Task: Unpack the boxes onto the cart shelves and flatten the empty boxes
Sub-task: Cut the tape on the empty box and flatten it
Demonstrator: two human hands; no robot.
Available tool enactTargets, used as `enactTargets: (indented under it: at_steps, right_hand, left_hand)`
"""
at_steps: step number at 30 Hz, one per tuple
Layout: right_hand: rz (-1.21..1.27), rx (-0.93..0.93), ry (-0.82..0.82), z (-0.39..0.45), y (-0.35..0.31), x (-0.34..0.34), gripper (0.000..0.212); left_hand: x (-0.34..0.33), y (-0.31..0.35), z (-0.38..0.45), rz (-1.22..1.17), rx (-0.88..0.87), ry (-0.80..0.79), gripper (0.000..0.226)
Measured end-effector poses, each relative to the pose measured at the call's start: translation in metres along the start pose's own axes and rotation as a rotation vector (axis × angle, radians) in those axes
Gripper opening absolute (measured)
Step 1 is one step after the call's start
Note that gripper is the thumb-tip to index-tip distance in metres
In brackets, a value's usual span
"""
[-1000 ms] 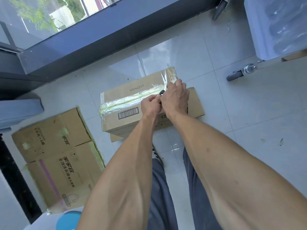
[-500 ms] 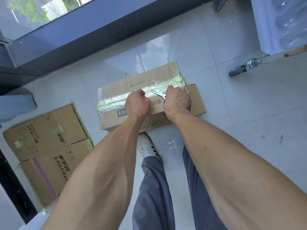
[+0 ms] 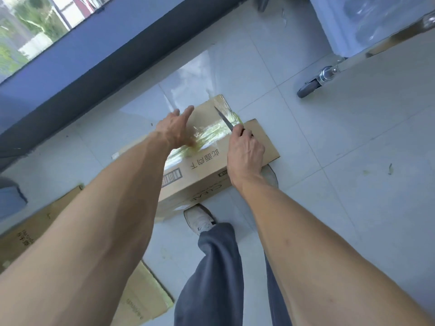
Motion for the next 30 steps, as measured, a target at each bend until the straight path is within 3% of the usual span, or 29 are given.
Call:
enactTargets:
  at_steps: [3,8,11,15,21,30]
  right_hand:
    - [0.014,0.013,0.022,-0.001,0.001,-0.004,0.038]
    - [0.026,-0.096,0.032,-0.003,-0.003,-0.011,0.045]
    - [0.005,-0.114,0.027,-0.012,-0.005,-0.016,0.050]
    - [0.009,-0.102,-0.010,-0.017,-0.005,-0.012,0.045]
    - [0.006,-0.066,-0.072,-0.029,0.001,0.004,0.046]
    - [-0.053,0.027,-0.073,-0.036,0.015,0.029,0.043]
  left_hand:
    - [-0.001,-0.007,0.008,0.040,-0.074,-0.052,0.091]
    - [-0.014,0.005,-0.001,0.189,-0.080,0.061,0.103]
    - [-0.023,0.015,-0.010,0.275,-0.093,0.107,0.084]
    - [-0.009,0.010,-0.026,0.164,-0.125,0.133,0.066]
    - [-0.006,0.010,-0.050,0.063,0.011,0.157,0.053]
    - [-0.015,0.016,-0.069,-0.152,0.118,0.142,0.050]
Point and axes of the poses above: each hand's wrist, its own z-axis towards the middle knuckle, its own x-axis out of the back of the hand, y = z × x, the point moved 4 cm from there along z, towards the middle knuckle, and after that the axes turned 10 degrees about -y, right-handed, at the moved point
